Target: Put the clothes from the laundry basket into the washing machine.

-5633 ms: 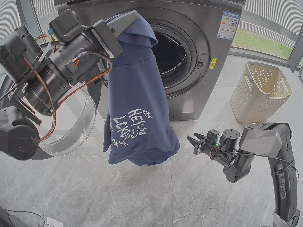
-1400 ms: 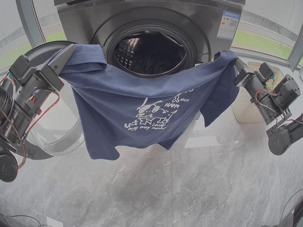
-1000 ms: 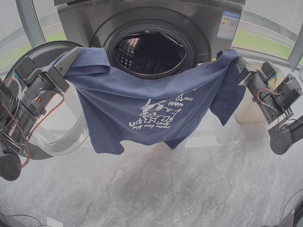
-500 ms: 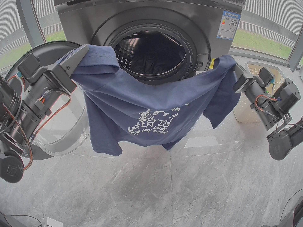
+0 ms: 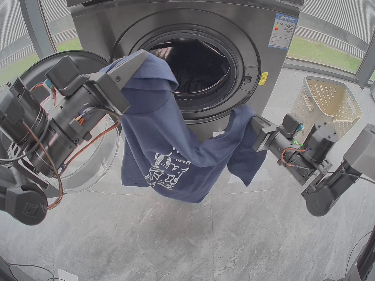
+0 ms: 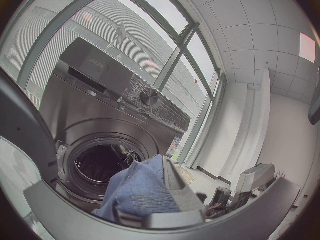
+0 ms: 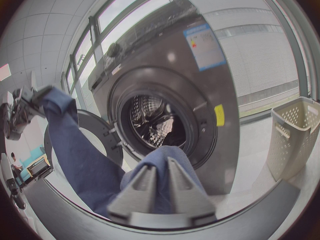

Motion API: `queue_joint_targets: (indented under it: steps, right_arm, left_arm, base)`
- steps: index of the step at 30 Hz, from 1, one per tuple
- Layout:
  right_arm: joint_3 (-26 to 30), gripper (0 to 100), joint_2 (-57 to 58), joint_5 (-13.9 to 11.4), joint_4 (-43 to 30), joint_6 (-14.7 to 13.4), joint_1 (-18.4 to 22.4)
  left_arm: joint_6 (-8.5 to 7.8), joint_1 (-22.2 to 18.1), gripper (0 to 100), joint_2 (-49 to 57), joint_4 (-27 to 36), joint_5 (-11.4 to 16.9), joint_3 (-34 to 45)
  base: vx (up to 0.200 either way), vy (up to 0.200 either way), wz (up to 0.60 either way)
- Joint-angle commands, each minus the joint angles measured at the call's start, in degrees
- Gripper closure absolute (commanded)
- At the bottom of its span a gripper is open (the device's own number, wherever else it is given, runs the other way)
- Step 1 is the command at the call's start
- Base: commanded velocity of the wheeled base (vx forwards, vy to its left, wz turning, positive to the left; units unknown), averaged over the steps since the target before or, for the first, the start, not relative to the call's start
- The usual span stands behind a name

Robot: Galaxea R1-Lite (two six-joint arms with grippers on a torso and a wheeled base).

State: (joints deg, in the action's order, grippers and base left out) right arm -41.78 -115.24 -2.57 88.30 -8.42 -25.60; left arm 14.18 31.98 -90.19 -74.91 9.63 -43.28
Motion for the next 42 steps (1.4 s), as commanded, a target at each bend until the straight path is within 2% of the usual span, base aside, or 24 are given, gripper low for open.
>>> queue_joint_targets:
  steps: [1, 5, 12, 21, 31, 36, 39, 42]
  right_arm:
    - [-1.5, 0, -8.6, 0.0, 0.0, 0.5, -2.9]
    - [-1.2, 0, -14.1, 0.0, 0.0, 1.4, -4.4]
    - [-1.5, 0, -19.4, -0.2, 0.1, 1.2, -6.0]
    - [-1.8, 0, -19.5, -3.1, 0.2, 1.1, -9.7]
    - [-8.0, 0, -20.2, -3.5, 0.0, 1.3, -11.2]
    - [-13.4, 0, -22.9, -5.2, 0.1, 1.7, -11.6]
    - [-15.6, 0, -24.3, -7.8, 0.2, 1.7, -11.6]
    - [-15.5, 0, -24.3, -10.2, 0.3, 1.4, -12.8]
  left_arm:
    - [0.24, 2.6, 100, -5.0, -0.1, 0.1, -4.3]
    - [0.24, 3.7, 100, -6.4, -0.5, 0.0, -6.2]
    - [0.32, 4.0, 100, -6.3, -1.0, 0.0, -7.5]
    - [0.32, 4.0, 100, -6.0, -1.0, -0.1, -7.5]
    - [0.24, 4.1, 100, -5.5, -0.9, -0.1, -7.6]
    - [0.24, 4.1, 100, -4.9, -0.9, 0.0, -7.6]
    - [0.24, 4.0, 100, -4.6, -0.7, 0.0, -7.7]
    - [0.24, 3.9, 100, -4.6, -0.6, -0.1, -7.9]
  base:
    - [0.000, 0.000, 0.00]
    - [0.000, 0.000, 0.00]
    - [0.000, 0.000, 0.00]
    - [0.000, 0.000, 0.00]
    - [0.000, 0.000, 0.00]
    - [0.000, 0.000, 0.00]
    - [0.000, 0.000, 0.00]
    - [0.000, 0.000, 0.00]
